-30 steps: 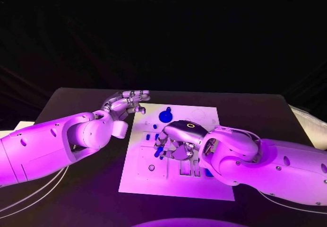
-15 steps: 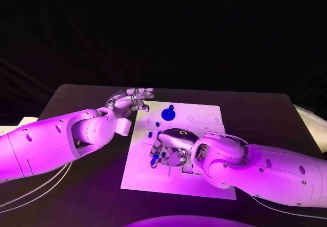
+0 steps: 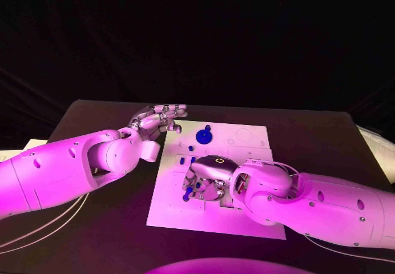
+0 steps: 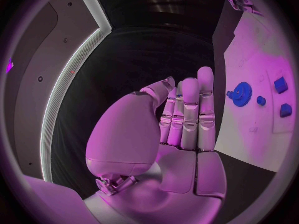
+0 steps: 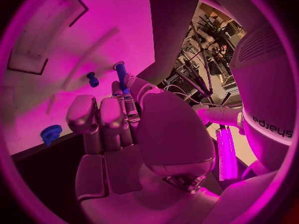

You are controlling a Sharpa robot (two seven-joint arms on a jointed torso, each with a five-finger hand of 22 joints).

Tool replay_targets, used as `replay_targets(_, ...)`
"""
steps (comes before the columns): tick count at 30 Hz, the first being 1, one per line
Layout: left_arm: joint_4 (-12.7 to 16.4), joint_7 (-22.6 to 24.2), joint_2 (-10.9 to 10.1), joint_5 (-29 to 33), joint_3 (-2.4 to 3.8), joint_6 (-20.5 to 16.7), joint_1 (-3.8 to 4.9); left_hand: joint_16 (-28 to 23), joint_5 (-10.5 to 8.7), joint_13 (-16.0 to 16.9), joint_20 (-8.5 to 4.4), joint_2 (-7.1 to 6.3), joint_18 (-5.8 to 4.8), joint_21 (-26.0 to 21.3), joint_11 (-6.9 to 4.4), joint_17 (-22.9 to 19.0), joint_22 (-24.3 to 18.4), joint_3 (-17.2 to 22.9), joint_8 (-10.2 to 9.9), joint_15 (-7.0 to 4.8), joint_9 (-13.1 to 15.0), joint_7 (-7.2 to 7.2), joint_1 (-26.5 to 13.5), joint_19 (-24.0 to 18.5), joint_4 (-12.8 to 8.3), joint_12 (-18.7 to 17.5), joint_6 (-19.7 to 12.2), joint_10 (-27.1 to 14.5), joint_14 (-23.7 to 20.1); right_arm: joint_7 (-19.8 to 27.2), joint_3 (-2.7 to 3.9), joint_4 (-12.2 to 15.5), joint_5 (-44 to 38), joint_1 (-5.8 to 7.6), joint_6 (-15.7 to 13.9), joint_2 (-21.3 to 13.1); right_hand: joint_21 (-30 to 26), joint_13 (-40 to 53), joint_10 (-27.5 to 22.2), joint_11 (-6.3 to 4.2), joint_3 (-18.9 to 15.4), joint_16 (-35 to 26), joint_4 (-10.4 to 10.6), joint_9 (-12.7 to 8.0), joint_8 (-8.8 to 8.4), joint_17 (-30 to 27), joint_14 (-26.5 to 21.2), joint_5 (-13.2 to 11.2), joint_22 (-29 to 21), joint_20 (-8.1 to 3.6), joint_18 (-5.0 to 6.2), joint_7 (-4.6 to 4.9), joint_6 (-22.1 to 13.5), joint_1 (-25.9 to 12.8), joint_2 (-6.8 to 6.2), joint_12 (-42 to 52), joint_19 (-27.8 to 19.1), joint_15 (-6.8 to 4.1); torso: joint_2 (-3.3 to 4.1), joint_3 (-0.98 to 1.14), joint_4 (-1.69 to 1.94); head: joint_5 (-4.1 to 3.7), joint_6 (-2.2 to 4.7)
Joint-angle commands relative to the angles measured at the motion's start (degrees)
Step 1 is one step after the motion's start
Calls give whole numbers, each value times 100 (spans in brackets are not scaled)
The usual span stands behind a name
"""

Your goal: Assemble the parts on the task board

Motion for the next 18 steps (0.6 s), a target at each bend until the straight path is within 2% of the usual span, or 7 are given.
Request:
replay_targets(1, 13, 25, 13, -28, 4, 108, 0, -19, -14, 6, 4, 15, 59, -35, 6, -6, -8, -25, 24, 7, -3, -3, 18, -22, -16, 30, -42, -31, -38, -82, -5, -6, -219, -7, 214, 18, 24, 4, 25, -21, 32, 38, 2, 2, -16, 5, 117, 19, 6, -5, -85, 13, 21, 10, 50, -5, 27, -19, -1, 2, -1, -6, -10)
replay_targets(11, 2, 20, 13, -28, 4, 106, 0, -19, -14, 6, 4, 15, 59, -35, 6, -6, -8, -25, 24, 7, -3, -3, 18, -22, -16, 30, -42, -31, -38, -213, -14, -6, -486, -7, 375, 74, 30, 5, 30, -19, 39, 42, 4, 3, -17, 7, 116, 26, 15, -3, -87, 13, 25, -1, 59, -11, 30, -16, 0, 3, -3, -23, -14)
replay_targets(18, 1, 18, 25, -28, 4, 110, 0, -19, -14, 6, 4, 15, 59, -35, 6, -6, -8, -25, 24, 7, -3, -3, 18, -22, -16, 30, -42, -31, -38, -256, -57, -53, -647, -24, 542, 227, 30, 7, 38, -21, 38, 40, 3, 5, -14, 3, 115, 21, 14, -2, -86, 10, 31, -11, 56, -12, 28, -16, -2, 4, -2, -31, -19)
